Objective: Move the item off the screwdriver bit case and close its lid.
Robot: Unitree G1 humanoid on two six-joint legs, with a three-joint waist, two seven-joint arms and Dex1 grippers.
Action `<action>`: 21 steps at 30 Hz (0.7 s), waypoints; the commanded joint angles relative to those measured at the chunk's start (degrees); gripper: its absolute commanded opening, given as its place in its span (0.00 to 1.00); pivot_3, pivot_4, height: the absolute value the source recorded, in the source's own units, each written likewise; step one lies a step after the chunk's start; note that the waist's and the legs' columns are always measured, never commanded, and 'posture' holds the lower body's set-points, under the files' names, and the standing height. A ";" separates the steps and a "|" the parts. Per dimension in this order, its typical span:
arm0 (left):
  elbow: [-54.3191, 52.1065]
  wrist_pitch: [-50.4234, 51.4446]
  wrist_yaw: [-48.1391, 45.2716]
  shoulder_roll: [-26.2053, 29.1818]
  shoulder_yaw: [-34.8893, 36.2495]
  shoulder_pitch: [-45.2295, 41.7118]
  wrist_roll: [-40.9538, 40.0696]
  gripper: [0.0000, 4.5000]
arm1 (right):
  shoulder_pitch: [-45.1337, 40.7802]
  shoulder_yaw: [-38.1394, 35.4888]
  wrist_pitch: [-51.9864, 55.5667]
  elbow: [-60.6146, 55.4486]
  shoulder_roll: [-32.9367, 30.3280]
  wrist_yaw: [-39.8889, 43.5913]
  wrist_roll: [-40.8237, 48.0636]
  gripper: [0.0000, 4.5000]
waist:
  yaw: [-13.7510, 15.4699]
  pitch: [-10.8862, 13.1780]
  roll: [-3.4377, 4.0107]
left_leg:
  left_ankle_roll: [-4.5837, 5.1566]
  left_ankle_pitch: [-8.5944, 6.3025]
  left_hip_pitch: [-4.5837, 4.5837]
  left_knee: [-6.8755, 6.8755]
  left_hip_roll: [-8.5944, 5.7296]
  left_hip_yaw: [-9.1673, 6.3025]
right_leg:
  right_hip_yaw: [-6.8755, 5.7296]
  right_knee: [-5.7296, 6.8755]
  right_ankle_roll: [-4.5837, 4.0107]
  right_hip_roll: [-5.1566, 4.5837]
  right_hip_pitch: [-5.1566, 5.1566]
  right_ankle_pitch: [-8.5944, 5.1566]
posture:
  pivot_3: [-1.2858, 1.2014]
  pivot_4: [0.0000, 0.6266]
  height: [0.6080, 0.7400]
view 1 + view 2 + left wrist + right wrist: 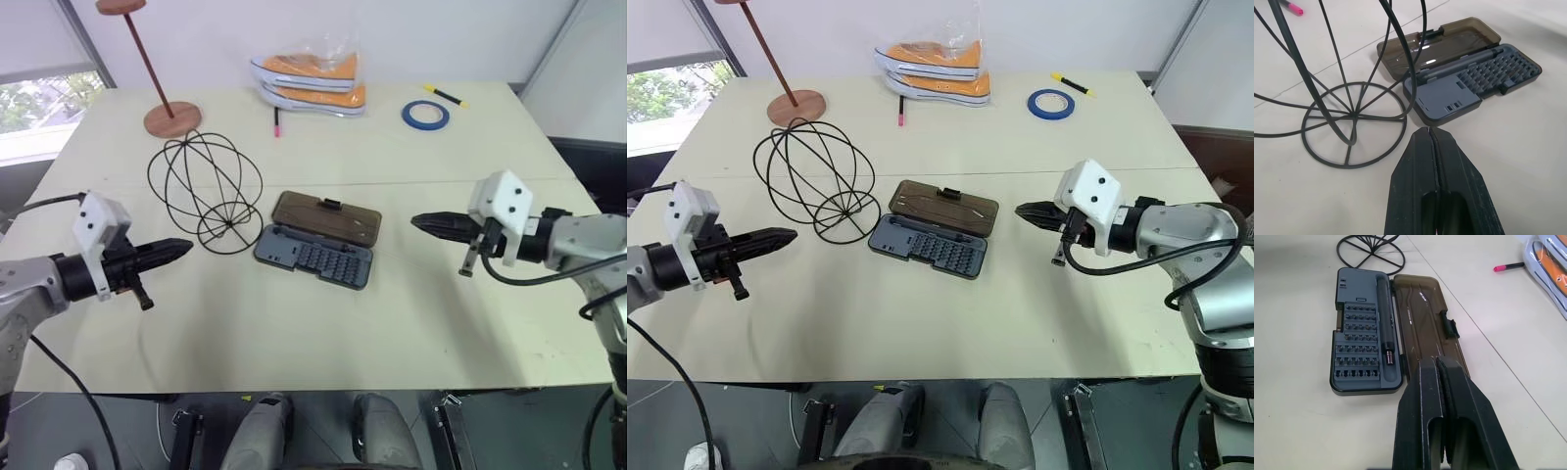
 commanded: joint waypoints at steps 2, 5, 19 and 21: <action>-2.23 0.60 1.16 -0.04 2.02 -0.71 -1.46 0.00 | -2.05 0.36 -0.73 -1.02 1.07 -0.65 0.57 0.01 | -0.09 0.00 0.00 | 0.00 0.00 0.00 0.00 0.03 0.02 | 0.02 0.00 -0.02 0.04 -0.02 0.02 | 0.52 0.24 1.00; -2.59 0.73 1.90 -0.30 1.65 -0.68 -1.53 0.00 | -2.79 1.09 -0.86 -0.50 1.57 -0.82 0.23 0.01 | -0.09 0.00 0.00 | 0.00 0.00 0.00 0.00 0.06 0.03 | 0.03 0.00 -0.04 0.07 -0.04 0.03 | 0.52 0.24 1.00; -3.36 1.78 4.20 -0.85 0.68 2.37 0.47 0.00 | -3.08 2.46 -0.94 -0.70 2.77 -2.40 -0.64 0.01 | -0.10 0.00 0.00 | -0.01 0.01 -0.01 0.02 0.09 0.05 | 0.06 0.01 -0.08 0.11 -0.05 0.05 | 0.52 0.24 1.00; -2.77 1.52 3.43 -0.48 1.55 3.74 0.95 0.20 | -3.12 2.83 -1.24 -0.41 2.84 -2.36 -0.96 0.00 | -0.08 0.00 0.00 | -0.01 0.01 -0.01 0.02 0.09 0.07 | 0.08 0.01 -0.08 0.11 -0.07 0.05 | 0.52 0.24 1.00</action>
